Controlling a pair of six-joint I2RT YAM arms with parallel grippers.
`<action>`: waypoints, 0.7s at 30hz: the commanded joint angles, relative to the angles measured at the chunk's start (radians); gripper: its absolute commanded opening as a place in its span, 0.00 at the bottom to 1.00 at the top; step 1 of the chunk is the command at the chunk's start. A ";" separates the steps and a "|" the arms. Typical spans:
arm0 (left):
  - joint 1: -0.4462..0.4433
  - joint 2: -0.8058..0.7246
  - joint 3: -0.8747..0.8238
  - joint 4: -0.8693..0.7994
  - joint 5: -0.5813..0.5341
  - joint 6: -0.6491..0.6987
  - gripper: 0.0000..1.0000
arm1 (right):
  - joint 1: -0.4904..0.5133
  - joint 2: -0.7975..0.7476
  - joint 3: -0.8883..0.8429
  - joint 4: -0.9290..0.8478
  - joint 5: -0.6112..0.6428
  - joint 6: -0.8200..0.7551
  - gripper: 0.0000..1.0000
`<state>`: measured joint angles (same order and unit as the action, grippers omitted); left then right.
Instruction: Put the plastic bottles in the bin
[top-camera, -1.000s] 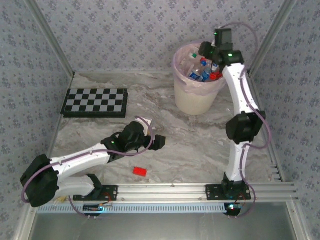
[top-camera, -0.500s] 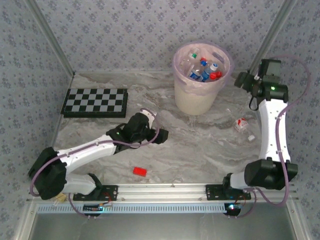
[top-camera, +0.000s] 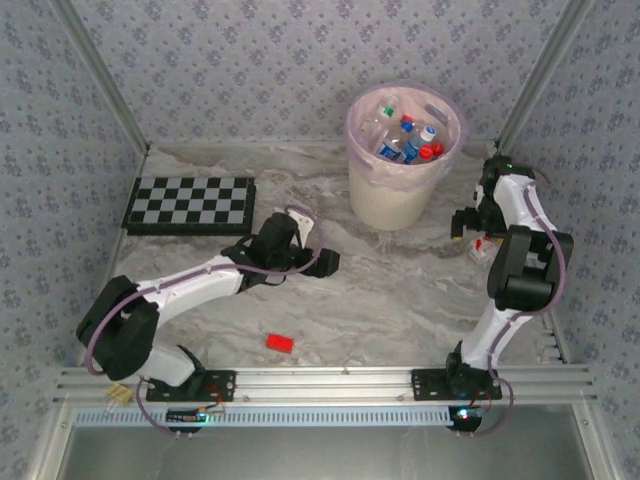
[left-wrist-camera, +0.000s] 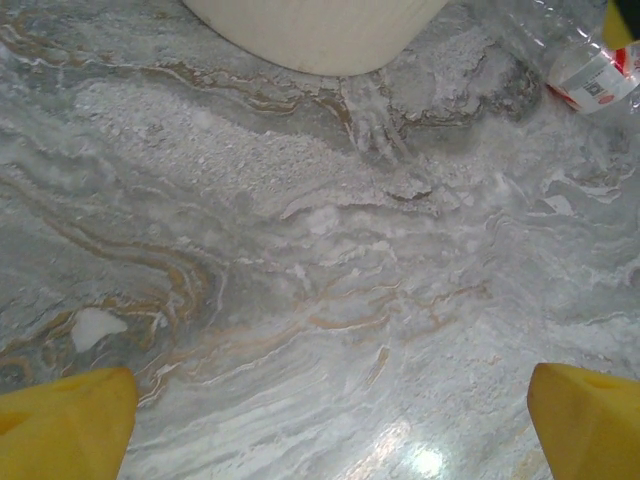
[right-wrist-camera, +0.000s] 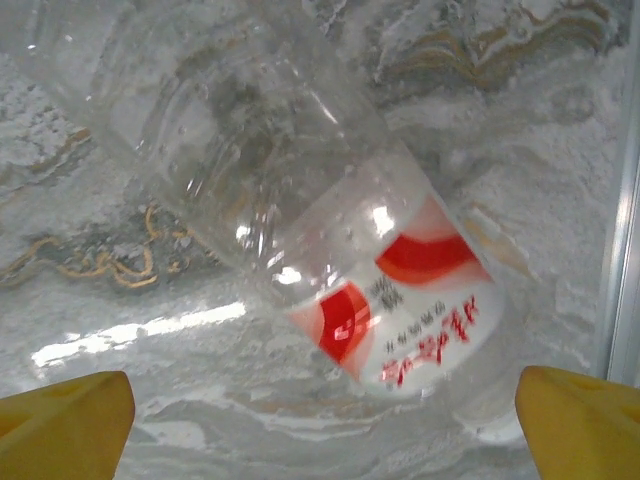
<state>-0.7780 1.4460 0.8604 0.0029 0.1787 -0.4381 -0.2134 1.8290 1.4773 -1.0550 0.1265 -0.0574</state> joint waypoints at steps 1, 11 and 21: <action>0.002 0.025 0.057 0.008 0.059 0.000 1.00 | 0.004 0.048 0.010 0.102 0.045 -0.101 1.00; 0.002 0.037 0.091 -0.005 0.044 -0.008 1.00 | -0.007 0.232 0.127 0.105 -0.108 -0.041 0.89; 0.003 0.095 0.162 -0.058 0.028 0.021 1.00 | -0.092 0.173 0.022 0.150 -0.233 0.186 0.66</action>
<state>-0.7780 1.5112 0.9775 -0.0101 0.2058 -0.4416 -0.2878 2.0468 1.5501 -0.9123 -0.0460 0.0341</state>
